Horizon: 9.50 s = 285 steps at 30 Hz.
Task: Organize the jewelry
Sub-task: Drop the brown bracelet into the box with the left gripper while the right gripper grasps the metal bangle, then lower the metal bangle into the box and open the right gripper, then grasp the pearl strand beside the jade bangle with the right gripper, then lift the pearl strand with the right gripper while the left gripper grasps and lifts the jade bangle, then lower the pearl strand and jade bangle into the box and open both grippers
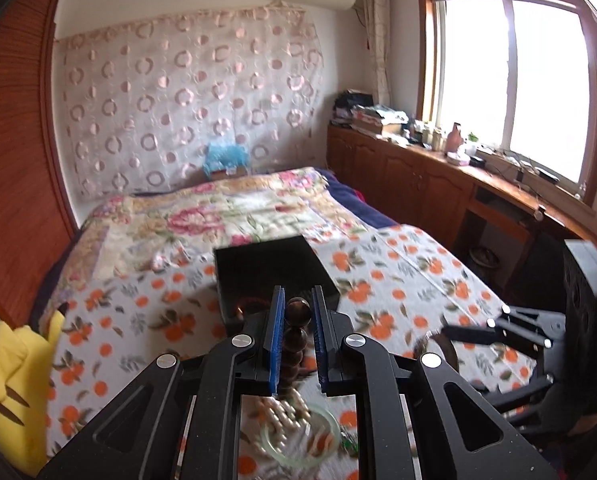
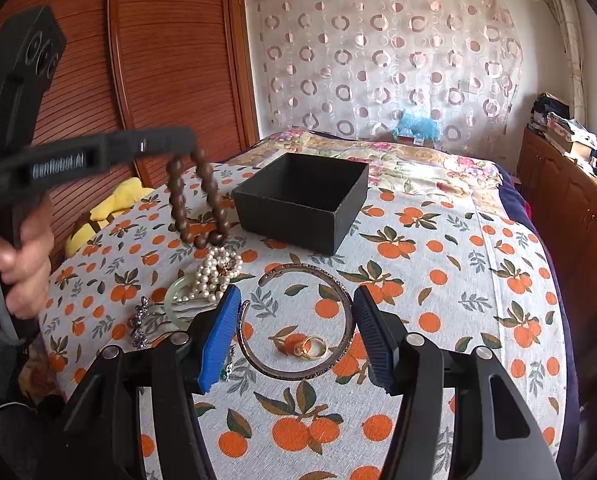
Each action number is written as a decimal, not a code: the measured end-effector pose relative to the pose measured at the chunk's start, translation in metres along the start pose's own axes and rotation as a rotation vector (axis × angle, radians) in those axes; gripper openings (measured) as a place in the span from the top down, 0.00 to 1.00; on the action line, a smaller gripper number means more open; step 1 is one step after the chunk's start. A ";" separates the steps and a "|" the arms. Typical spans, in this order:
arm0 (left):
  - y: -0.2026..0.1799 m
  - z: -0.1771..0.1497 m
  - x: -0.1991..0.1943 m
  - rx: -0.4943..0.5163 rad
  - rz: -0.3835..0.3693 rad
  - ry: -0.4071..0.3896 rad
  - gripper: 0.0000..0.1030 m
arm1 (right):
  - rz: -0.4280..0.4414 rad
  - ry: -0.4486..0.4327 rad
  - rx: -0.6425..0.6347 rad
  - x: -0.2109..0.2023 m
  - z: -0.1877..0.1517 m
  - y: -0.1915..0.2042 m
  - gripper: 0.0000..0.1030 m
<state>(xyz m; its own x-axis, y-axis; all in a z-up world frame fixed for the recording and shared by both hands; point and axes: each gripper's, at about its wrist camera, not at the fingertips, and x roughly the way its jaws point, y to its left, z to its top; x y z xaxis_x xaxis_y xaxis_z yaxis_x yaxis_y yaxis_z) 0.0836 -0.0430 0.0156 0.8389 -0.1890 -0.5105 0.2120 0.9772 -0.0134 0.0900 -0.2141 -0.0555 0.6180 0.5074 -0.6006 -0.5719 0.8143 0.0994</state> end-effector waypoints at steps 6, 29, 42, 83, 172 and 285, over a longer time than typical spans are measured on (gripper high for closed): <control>0.013 0.021 0.002 -0.012 0.043 -0.027 0.88 | -0.007 0.000 -0.007 0.005 0.006 -0.001 0.41; 0.034 0.049 0.076 -0.025 0.044 0.029 0.88 | -0.031 -0.013 0.055 0.053 0.066 -0.037 0.41; 0.044 0.021 0.096 -0.040 0.043 0.092 0.70 | -0.048 -0.001 0.048 0.074 0.078 -0.037 0.41; 0.069 -0.093 0.013 -0.088 0.102 0.149 0.41 | 0.025 0.009 -0.097 0.103 0.074 0.018 0.56; -0.016 -0.103 0.081 0.043 -0.086 0.355 0.20 | -0.027 -0.090 0.071 -0.037 0.036 -0.062 0.92; 0.057 0.023 0.148 -0.024 -0.039 0.219 0.33 | 0.081 0.061 0.039 0.104 0.119 -0.067 0.91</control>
<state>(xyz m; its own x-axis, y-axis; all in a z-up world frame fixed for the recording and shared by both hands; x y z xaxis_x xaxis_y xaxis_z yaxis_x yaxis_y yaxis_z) 0.2315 -0.0175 -0.0415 0.7007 -0.2039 -0.6837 0.2283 0.9720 -0.0559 0.2567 -0.1827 -0.0299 0.5363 0.5545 -0.6363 -0.5965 0.7824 0.1791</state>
